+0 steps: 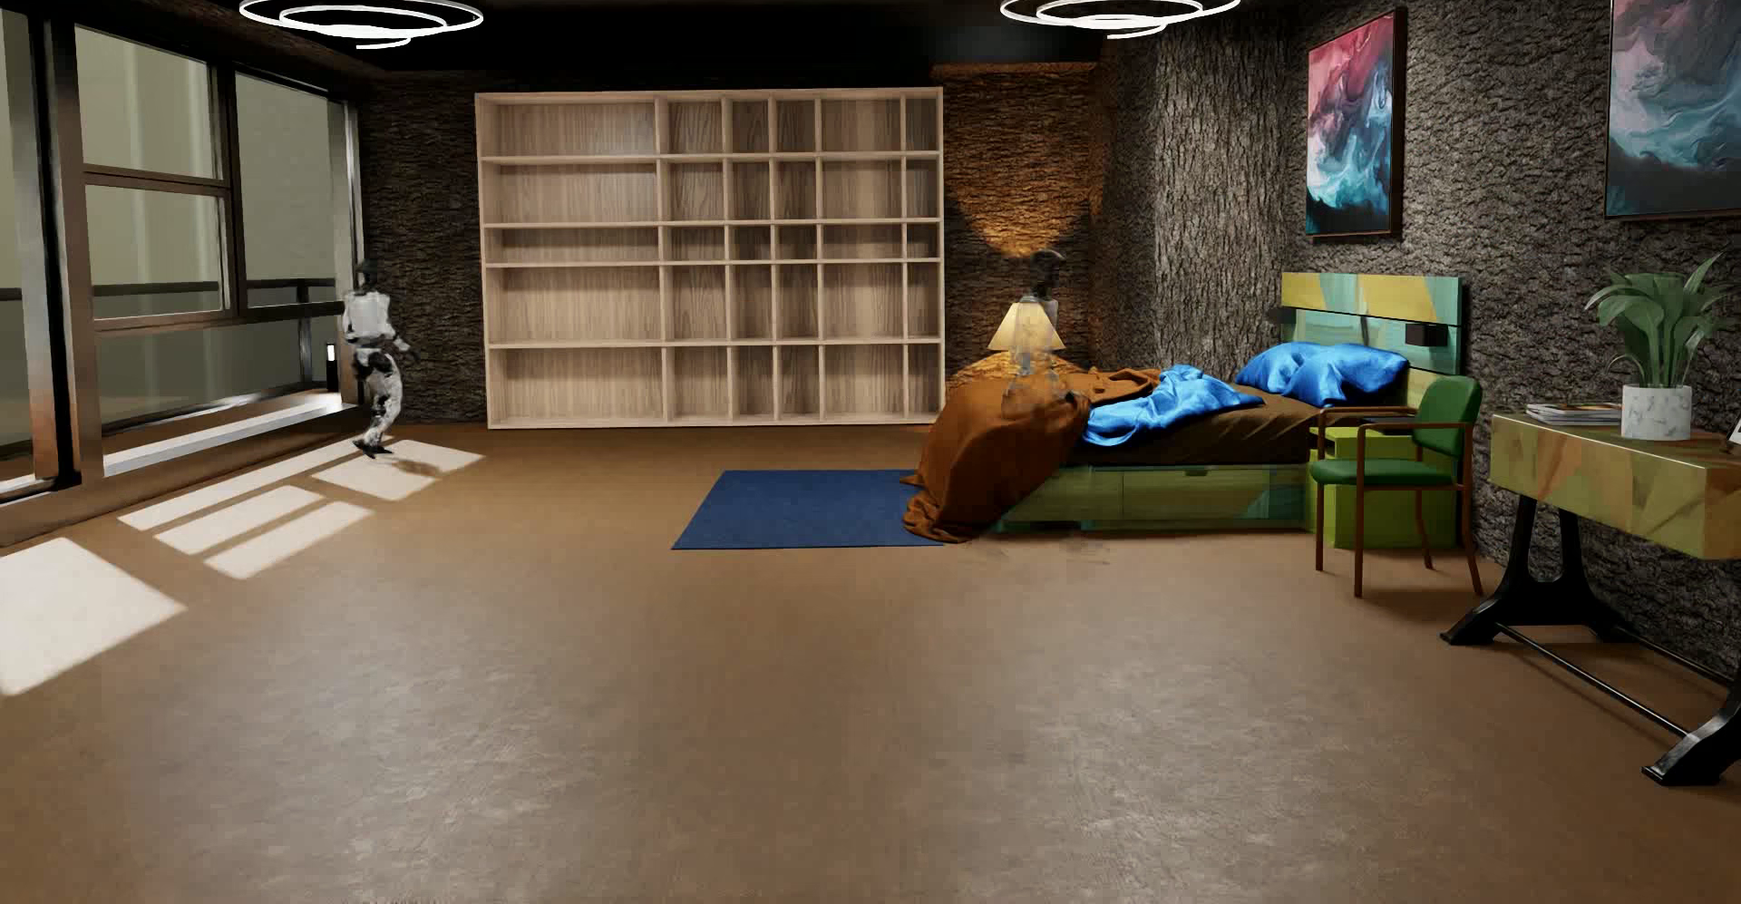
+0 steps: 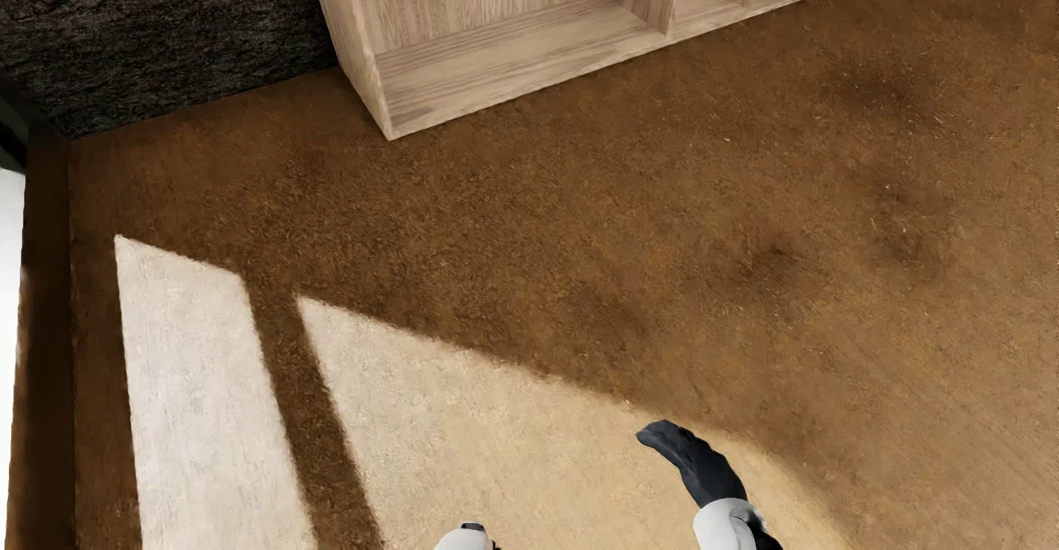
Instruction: Approach the dark green officechair
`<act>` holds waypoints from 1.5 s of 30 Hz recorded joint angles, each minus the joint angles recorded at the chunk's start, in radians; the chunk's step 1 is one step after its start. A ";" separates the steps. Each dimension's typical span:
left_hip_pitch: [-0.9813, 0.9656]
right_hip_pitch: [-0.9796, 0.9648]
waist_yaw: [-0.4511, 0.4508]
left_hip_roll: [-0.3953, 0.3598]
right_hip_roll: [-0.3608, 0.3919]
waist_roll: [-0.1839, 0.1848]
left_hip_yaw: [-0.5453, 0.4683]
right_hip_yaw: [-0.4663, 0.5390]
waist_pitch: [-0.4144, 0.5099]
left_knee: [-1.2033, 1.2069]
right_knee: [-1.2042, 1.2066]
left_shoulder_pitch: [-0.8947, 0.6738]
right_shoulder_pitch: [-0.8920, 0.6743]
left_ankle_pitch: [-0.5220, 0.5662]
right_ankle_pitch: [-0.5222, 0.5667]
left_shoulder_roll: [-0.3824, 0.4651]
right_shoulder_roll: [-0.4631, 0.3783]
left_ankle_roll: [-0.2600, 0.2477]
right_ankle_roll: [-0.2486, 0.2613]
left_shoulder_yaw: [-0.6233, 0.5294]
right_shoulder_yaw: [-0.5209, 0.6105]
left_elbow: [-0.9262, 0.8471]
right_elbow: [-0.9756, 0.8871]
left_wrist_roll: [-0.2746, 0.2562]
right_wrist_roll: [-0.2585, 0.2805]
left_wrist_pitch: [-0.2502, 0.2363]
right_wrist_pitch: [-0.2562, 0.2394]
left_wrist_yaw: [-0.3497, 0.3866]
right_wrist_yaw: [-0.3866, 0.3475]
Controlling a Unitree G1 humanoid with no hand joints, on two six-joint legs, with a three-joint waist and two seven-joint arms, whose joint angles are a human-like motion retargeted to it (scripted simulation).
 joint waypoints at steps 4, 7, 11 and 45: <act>0.112 -0.123 0.004 -0.018 -0.358 -0.052 0.067 -0.175 -0.008 -0.083 -0.102 -0.182 0.001 0.014 -0.060 0.051 -0.037 -0.001 -0.185 0.092 0.031 -0.018 0.160 0.038 -0.022 0.125 0.088 0.091 0.045; 0.174 -0.093 -0.018 -0.045 -0.363 -0.055 0.009 -0.159 -0.013 -0.167 -0.631 -0.285 0.023 0.042 0.114 0.049 -0.060 -0.016 -0.189 0.271 0.023 -0.201 0.271 -0.187 -0.043 0.038 0.140 0.232 0.121; 0.144 -0.109 -0.017 -0.069 -0.401 -0.032 -0.059 -0.220 -0.009 -0.133 -0.604 -0.397 0.082 -0.023 0.091 0.117 -0.050 -0.015 -0.224 0.184 -0.030 -0.467 0.308 -0.180 0.004 -0.030 0.154 0.334 0.028; 0.058 0.004 -0.053 0.293 -0.274 -0.013 0.255 -0.325 -0.036 0.166 -0.380 0.054 -0.011 -0.275 -0.396 0.210 -0.042 0.049 -0.262 0.254 0.031 -0.386 0.013 -0.274 -0.060 0.084 0.053 0.246 0.119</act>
